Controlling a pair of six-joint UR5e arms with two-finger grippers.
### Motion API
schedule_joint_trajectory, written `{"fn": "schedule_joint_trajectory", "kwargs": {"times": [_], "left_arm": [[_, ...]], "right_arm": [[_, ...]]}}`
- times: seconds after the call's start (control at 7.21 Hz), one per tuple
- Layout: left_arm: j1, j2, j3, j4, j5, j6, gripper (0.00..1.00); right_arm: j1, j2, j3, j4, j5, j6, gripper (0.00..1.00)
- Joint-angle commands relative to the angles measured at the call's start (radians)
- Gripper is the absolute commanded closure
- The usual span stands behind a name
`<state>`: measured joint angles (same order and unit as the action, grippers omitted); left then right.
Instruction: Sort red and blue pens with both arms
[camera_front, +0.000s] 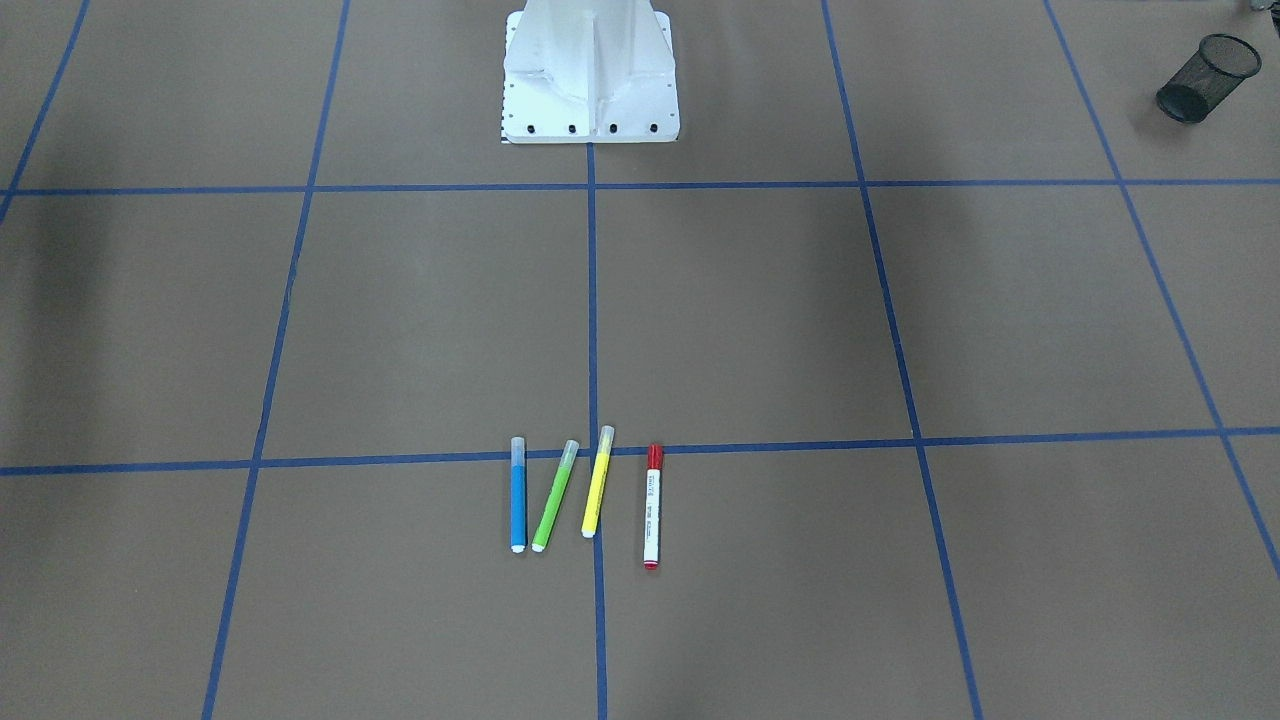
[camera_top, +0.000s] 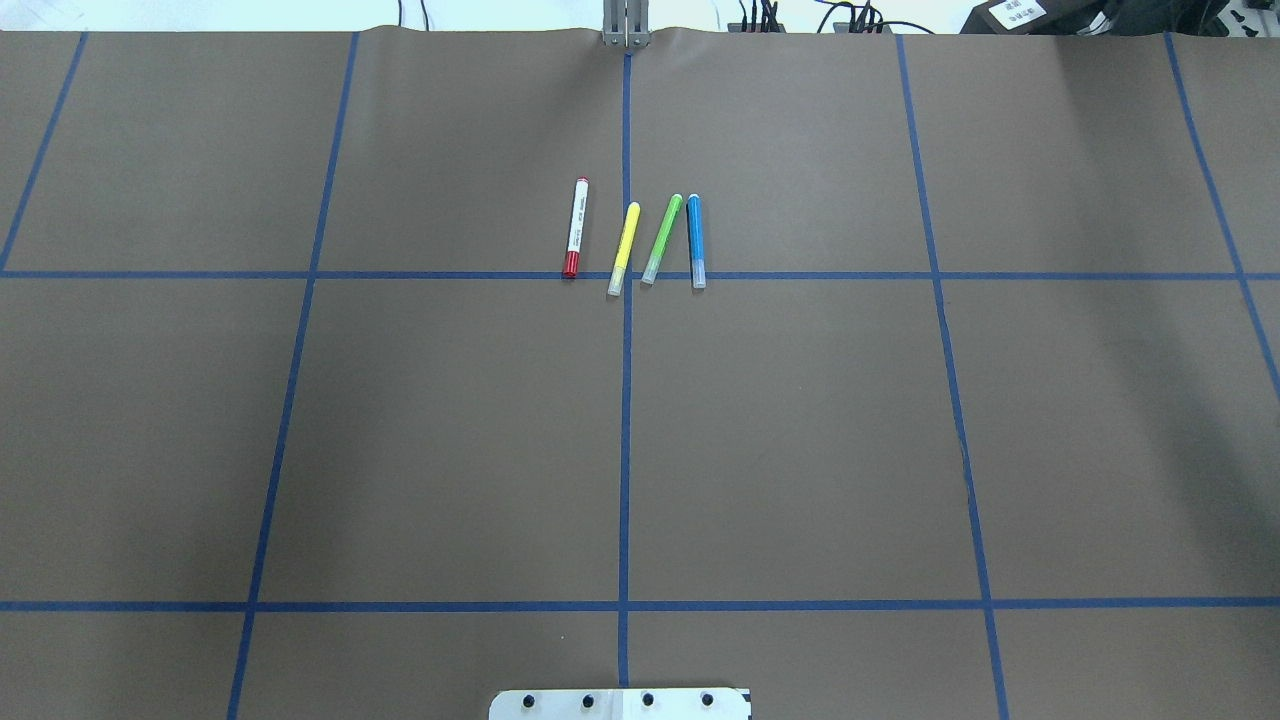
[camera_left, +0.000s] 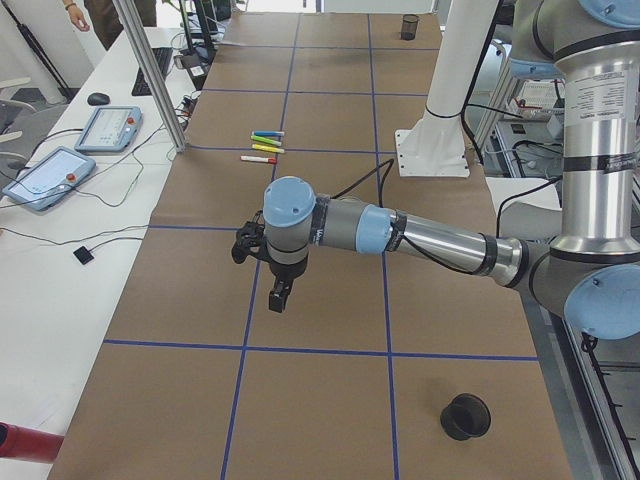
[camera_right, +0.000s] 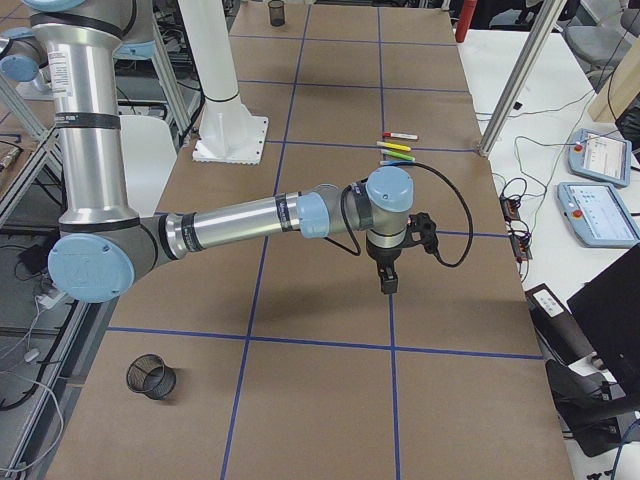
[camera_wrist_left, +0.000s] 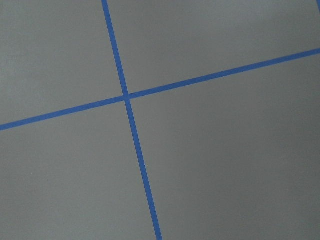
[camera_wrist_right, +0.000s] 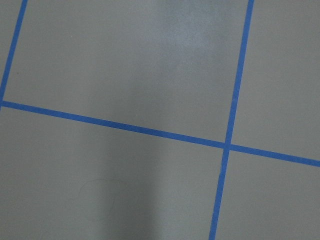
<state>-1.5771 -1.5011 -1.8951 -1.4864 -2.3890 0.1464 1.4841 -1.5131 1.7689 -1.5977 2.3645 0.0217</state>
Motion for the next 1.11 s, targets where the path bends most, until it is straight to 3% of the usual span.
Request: {"fn": "schedule_joint_trajectory", "kwargs": {"times": [0.0, 0.28, 0.97], "left_arm": [[0.029, -0.043, -0.024, -0.064, -0.004, -0.049, 0.0], [0.143, -0.144, -0.027, -0.081, -0.024, -0.214, 0.0], [0.495, -0.413, 0.023, -0.086, -0.012, -0.811, 0.0]], "right_arm": [[-0.045, 0.022, 0.013, 0.008, 0.004, 0.029, 0.01], [-0.114, 0.082, 0.02, 0.007, -0.002, 0.106, 0.01], [-0.35, 0.267, 0.015, 0.001, -0.068, 0.552, 0.0]]}}
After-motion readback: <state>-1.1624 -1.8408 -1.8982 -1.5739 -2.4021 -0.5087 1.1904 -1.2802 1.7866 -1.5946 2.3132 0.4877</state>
